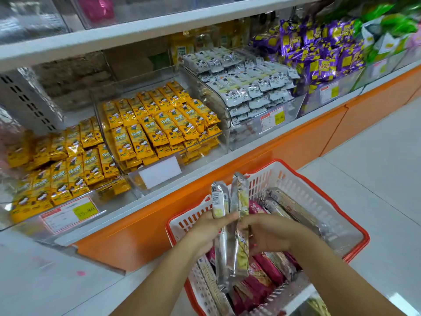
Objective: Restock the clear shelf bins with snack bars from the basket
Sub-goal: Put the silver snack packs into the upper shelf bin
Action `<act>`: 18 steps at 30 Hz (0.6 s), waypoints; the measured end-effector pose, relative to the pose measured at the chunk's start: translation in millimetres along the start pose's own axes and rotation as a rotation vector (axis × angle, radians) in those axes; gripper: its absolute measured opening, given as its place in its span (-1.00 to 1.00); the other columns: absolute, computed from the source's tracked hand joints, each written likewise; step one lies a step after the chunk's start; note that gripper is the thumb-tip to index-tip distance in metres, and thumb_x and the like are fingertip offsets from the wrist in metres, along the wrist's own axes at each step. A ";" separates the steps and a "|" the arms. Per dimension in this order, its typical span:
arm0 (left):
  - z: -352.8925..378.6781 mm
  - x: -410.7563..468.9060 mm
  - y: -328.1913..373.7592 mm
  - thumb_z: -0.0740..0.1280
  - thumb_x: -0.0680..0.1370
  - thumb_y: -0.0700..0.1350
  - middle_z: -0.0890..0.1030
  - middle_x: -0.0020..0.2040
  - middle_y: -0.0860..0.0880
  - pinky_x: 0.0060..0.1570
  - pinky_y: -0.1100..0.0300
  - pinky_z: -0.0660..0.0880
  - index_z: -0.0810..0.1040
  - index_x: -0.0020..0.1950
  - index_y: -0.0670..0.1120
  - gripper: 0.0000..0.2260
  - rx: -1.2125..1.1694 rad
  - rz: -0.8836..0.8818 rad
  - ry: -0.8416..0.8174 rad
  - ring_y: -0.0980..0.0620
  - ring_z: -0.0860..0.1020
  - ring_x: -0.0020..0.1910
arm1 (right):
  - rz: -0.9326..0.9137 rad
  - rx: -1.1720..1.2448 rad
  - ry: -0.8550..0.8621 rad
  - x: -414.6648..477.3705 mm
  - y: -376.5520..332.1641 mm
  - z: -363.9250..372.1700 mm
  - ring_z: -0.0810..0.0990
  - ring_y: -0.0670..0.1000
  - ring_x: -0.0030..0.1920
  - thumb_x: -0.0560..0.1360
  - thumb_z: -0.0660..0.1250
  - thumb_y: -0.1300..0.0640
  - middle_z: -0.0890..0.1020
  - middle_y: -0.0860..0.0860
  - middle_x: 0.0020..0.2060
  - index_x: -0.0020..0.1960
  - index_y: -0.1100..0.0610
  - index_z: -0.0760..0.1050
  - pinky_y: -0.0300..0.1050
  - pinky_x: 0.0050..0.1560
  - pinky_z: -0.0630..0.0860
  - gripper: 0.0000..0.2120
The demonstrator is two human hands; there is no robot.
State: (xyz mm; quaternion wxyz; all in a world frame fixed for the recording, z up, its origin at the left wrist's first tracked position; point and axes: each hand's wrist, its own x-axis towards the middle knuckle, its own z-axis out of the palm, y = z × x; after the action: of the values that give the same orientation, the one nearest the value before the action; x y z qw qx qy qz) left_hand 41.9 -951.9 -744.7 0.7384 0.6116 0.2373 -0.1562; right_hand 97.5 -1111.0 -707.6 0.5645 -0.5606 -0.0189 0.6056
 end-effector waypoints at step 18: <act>-1.2 -16.5 40.2 0.30 0.53 -0.14 0.63 -0.11 -0.16 -0.24 0.17 0.54 0.55 0.11 -0.25 -0.77 -0.248 -0.025 -0.122 0.00 0.56 -0.24 | -0.210 -0.286 0.428 -18.9 -22.6 8.0 0.58 0.08 -0.01 0.32 0.39 0.09 0.63 0.09 -0.06 0.04 0.14 0.52 -0.05 0.01 0.48 -0.69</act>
State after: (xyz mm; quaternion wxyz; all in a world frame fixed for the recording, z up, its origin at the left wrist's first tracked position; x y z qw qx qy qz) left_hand 48.8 -943.5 -702.5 0.8194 0.5018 0.2171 -0.1719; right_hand 101.8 -1111.2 -677.4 0.5304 -0.7448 -0.0423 0.4027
